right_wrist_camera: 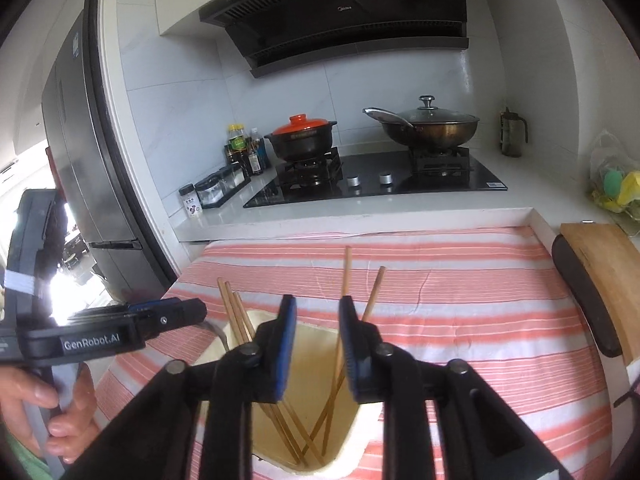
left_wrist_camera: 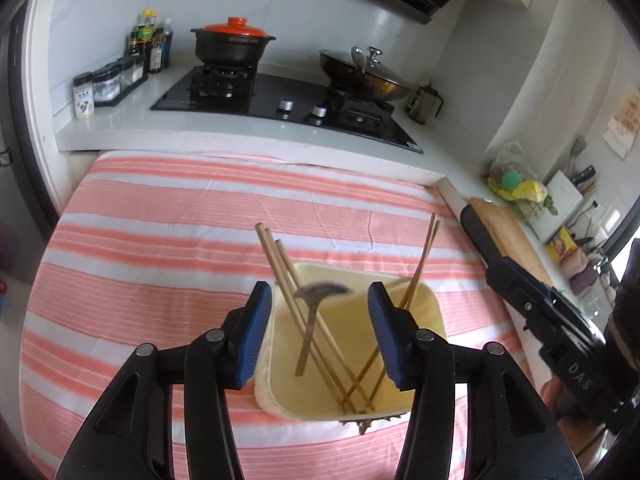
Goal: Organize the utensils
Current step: 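Drop the spoon and chopstick into the holder by opening both tools, then pull both tools back toward the remaining chopsticks and spoon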
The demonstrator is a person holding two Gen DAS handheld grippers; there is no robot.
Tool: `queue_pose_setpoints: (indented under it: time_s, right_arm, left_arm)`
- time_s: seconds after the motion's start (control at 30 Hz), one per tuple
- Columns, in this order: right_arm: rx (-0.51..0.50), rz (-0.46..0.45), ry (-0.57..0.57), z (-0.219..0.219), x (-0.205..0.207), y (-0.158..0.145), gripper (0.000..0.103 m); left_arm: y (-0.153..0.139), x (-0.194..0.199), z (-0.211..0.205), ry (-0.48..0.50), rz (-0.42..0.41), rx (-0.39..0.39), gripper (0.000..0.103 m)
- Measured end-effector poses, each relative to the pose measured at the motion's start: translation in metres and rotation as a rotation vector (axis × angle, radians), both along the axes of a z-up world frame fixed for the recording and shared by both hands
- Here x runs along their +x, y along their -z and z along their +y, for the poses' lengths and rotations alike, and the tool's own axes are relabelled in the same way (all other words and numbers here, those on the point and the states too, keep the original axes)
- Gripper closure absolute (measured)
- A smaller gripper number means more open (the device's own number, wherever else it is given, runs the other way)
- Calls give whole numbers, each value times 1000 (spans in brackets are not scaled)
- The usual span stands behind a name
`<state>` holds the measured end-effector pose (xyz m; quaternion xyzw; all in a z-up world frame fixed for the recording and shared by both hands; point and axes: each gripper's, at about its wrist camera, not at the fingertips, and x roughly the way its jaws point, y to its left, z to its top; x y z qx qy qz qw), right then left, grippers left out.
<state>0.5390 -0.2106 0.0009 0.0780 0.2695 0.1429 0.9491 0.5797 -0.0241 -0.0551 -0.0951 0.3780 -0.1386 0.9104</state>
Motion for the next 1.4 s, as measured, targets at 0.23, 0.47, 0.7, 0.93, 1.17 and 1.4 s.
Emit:
queue_pose_setpoints:
  time_s: [0.23, 0.47, 0.7, 0.93, 1.17, 1.4]
  right_arm:
    - [-9, -20, -29, -16, -56, -17, 64]
    - [-181, 66, -21, -48, -173, 29, 59]
    - [-118, 219, 91, -61, -294, 119, 59]
    - [-172, 225, 78, -51, -335, 138, 59]
    - [-155, 173, 48, -37, -343, 131, 59]
    - [-215, 191, 42, -34, -342, 141, 59]
  left_arm:
    - [-14, -73, 18, 50, -41, 116, 21]
    - [47, -204, 53, 7, 29, 238, 12]
    - [126, -290, 45, -88, 161, 192, 12]
    - [136, -274, 4, -60, 176, 161, 12]
    - [163, -239, -34, -81, 226, 215, 13]
    - [178, -246, -36, -92, 219, 288, 7]
